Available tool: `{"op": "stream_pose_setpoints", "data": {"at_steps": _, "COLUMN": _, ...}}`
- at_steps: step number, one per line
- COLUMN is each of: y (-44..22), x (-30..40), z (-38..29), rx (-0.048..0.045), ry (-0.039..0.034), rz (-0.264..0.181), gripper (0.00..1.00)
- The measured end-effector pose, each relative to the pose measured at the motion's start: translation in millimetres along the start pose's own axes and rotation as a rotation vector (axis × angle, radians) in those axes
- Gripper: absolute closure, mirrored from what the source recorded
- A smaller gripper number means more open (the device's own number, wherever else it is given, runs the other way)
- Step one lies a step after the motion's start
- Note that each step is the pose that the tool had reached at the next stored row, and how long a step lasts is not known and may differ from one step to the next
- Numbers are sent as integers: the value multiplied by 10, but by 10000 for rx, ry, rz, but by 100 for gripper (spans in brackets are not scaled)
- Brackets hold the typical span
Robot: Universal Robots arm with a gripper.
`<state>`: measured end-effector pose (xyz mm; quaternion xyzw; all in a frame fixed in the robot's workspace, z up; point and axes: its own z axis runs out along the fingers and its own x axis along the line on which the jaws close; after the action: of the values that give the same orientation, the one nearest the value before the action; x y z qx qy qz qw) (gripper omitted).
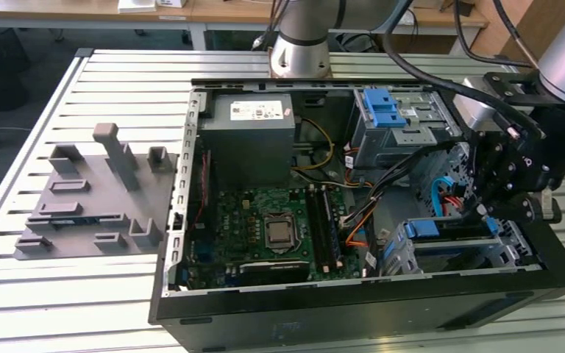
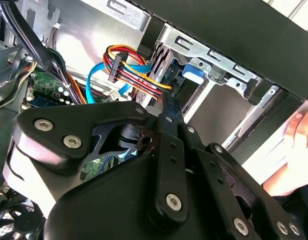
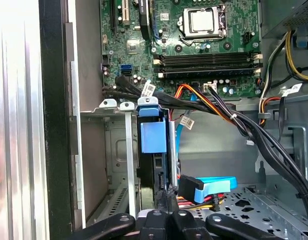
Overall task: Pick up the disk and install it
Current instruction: 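Insert the first disk wire, then insert the second disk wire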
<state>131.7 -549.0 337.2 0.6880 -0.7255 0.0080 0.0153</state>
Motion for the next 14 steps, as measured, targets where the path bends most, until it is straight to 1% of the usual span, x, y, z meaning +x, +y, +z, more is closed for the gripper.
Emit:
{"op": "stream_pose_setpoints", "data": {"at_steps": 11, "y": 1, "x": 0, "z": -6, "rx": 0, "ry": 1, "rz": -1, "gripper": 89}}
{"op": "stream_pose_setpoints", "data": {"at_steps": 14, "y": 18, "x": 1, "z": -5, "rx": 9, "ry": 1, "rz": 0, "gripper": 89}}
